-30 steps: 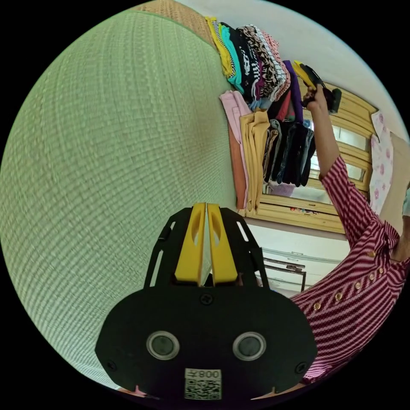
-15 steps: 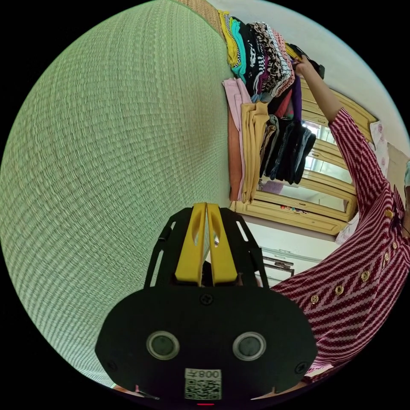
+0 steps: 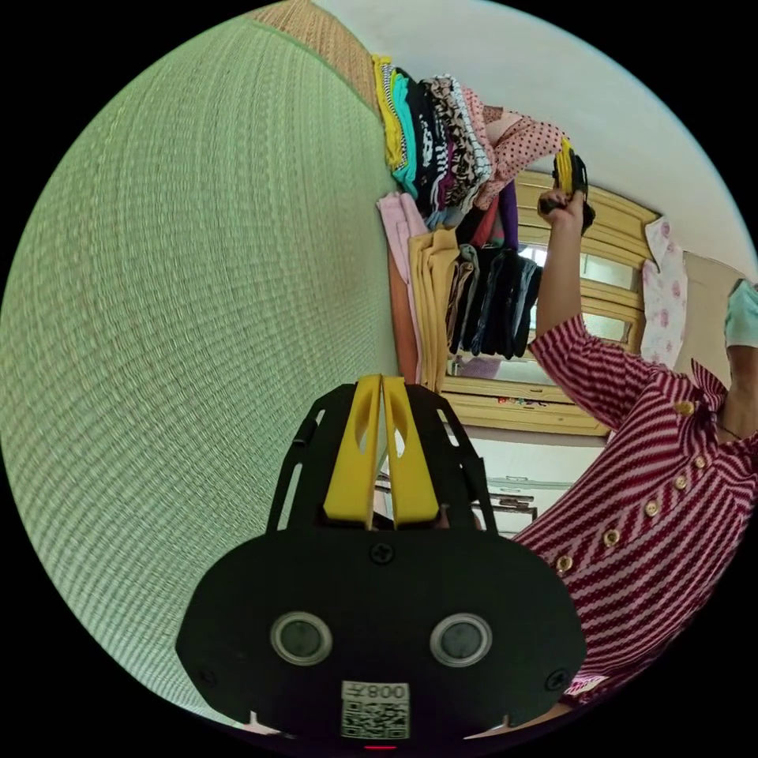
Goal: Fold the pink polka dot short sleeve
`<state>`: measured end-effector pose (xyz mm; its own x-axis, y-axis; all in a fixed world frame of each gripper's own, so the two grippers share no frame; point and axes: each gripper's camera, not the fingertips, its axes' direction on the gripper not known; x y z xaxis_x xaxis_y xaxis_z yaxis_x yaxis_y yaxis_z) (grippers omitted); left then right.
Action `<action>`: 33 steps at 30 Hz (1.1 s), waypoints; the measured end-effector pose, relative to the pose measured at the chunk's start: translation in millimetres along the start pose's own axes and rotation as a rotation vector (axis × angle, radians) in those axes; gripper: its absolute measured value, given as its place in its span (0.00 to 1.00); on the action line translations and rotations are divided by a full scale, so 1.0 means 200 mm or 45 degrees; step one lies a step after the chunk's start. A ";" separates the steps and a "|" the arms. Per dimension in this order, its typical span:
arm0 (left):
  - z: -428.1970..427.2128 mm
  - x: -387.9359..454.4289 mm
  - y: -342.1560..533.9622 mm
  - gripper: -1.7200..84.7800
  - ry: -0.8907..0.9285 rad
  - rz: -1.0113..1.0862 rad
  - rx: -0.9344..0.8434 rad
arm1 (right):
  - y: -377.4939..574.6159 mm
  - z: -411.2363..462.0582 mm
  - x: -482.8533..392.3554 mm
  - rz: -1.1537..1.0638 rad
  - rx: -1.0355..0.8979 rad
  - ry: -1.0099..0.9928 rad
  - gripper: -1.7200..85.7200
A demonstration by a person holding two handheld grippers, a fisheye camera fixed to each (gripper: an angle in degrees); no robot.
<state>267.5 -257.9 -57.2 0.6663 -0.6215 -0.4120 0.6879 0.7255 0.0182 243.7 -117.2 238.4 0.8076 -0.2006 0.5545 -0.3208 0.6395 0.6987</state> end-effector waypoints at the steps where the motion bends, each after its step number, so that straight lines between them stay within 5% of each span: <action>1: -0.02 -0.03 0.00 0.03 0.003 0.007 0.015 | 0.03 -0.03 -0.06 -0.026 -0.017 -0.029 0.03; 14: -0.43 -0.74 0.35 0.07 0.067 0.174 0.383 | 0.49 -0.29 -0.66 -0.146 -0.162 -0.495 0.02; 33: -0.43 -2.22 1.33 0.16 0.261 -0.123 0.464 | 0.75 -1.15 -1.24 -0.121 -0.285 -0.600 0.02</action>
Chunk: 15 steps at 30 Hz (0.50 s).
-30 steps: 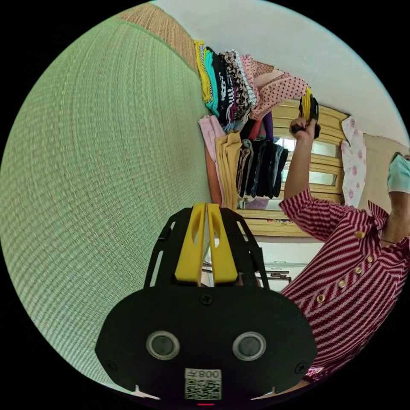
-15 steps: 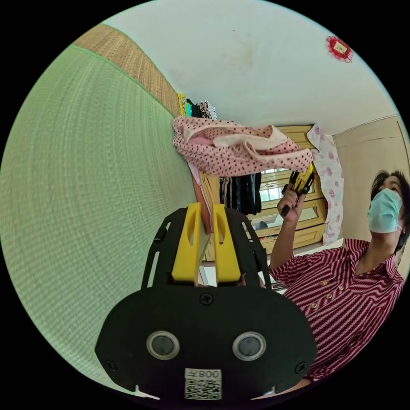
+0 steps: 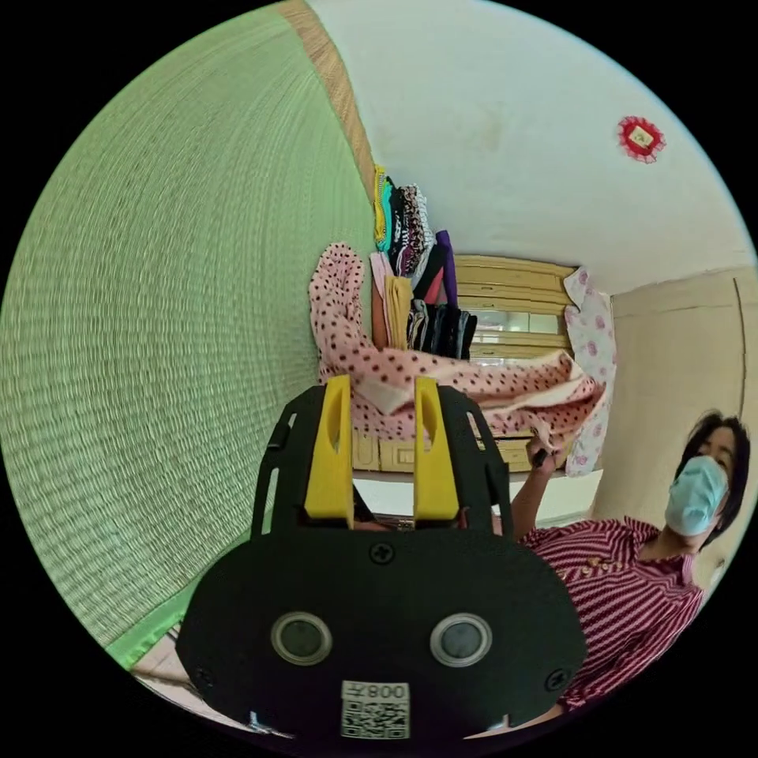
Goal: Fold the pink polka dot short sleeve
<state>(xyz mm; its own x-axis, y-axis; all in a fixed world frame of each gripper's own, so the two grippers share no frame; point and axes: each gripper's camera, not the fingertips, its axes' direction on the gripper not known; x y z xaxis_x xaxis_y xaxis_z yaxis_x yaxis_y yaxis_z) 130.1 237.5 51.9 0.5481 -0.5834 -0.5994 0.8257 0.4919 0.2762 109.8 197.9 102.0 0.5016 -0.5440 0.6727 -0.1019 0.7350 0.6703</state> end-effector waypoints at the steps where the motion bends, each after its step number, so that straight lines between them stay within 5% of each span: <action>1: 0.00 -0.06 0.01 0.16 0.017 -0.037 -0.004 | -0.02 -0.03 -0.03 0.001 -0.006 -0.005 0.02; 7: 0.03 -0.55 0.11 0.13 0.024 -0.195 -0.097 | -0.15 -0.24 -0.13 0.003 -0.006 0.029 0.02; 15: -0.21 -0.92 0.29 0.05 0.196 -0.062 0.077 | -0.30 -0.64 -0.24 0.001 0.053 0.075 0.02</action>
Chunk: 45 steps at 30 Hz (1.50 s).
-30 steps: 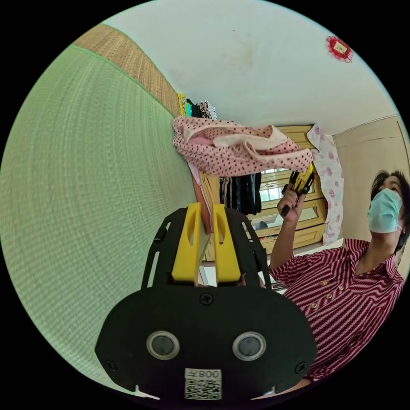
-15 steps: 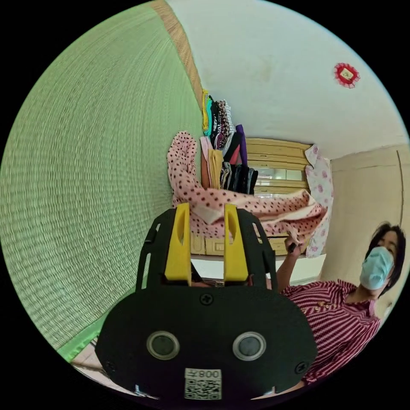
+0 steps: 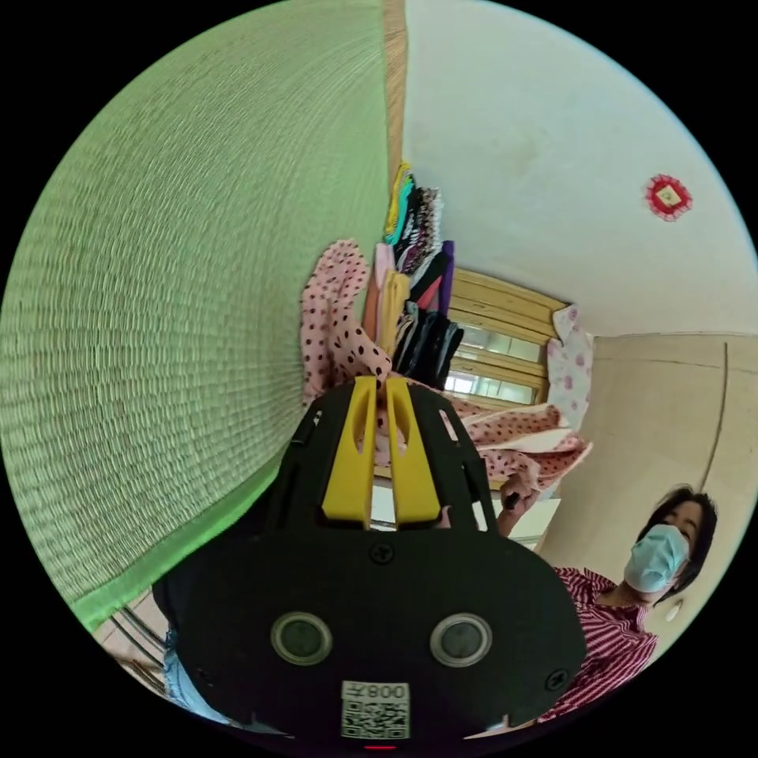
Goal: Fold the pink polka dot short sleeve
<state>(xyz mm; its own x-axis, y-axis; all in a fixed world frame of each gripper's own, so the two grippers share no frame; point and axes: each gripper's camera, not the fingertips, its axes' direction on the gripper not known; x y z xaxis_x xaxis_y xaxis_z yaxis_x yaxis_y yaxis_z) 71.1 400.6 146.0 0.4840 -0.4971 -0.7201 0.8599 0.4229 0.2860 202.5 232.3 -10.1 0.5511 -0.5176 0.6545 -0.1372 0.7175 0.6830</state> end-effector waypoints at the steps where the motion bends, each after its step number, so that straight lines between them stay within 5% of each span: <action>1: -0.04 0.00 0.01 0.05 0.031 0.030 0.021 | -0.02 -0.09 -0.02 -0.005 0.025 0.017 0.02; 18: -1.08 0.15 0.80 0.04 0.233 1.076 0.338 | -0.29 -1.04 -0.38 -0.212 0.291 0.005 0.02; 26: -1.31 -0.11 1.20 0.04 0.401 1.216 0.347 | -0.40 -1.31 -0.63 -0.322 0.306 -0.061 0.03; 45: -1.69 -0.75 1.91 0.04 0.384 1.438 0.355 | -0.44 -1.72 -1.21 -0.543 0.281 -0.087 0.03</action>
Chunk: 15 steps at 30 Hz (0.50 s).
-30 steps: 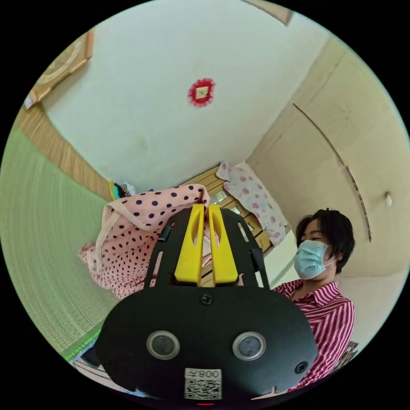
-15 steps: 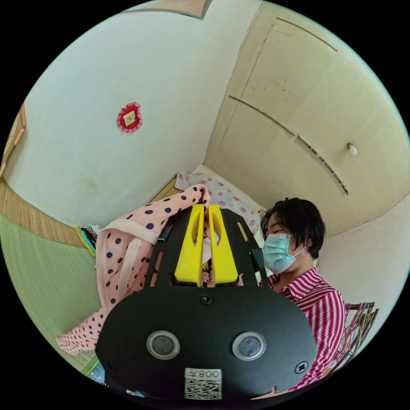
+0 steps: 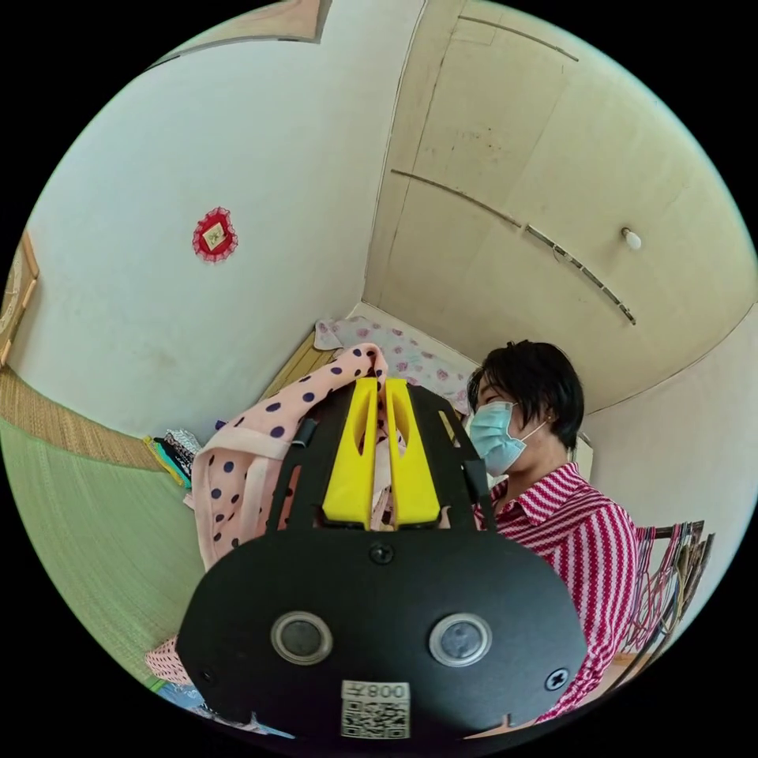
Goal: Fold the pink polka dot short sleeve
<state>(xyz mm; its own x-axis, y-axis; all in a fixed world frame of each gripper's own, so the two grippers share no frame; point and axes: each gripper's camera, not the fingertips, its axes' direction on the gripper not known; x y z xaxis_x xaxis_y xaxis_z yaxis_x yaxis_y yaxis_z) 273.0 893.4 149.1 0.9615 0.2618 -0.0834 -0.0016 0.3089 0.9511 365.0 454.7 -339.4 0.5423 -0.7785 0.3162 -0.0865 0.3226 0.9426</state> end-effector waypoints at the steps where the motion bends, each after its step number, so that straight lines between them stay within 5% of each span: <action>1: -0.01 0.01 0.01 0.04 0.006 0.007 0.000 | -0.01 -0.01 -0.03 -0.012 0.000 -0.003 0.03; 15: -0.16 0.06 0.13 0.03 0.080 0.116 -0.037 | -0.13 -0.05 -0.31 -0.078 0.031 0.004 0.03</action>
<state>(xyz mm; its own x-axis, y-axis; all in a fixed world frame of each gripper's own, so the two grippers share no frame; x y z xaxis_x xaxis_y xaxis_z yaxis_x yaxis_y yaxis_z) 275.7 933.9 162.3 0.9378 0.3468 -0.0163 -0.0973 0.3076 0.9465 342.6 500.7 -384.3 0.5499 -0.7945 0.2577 -0.0734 0.2613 0.9625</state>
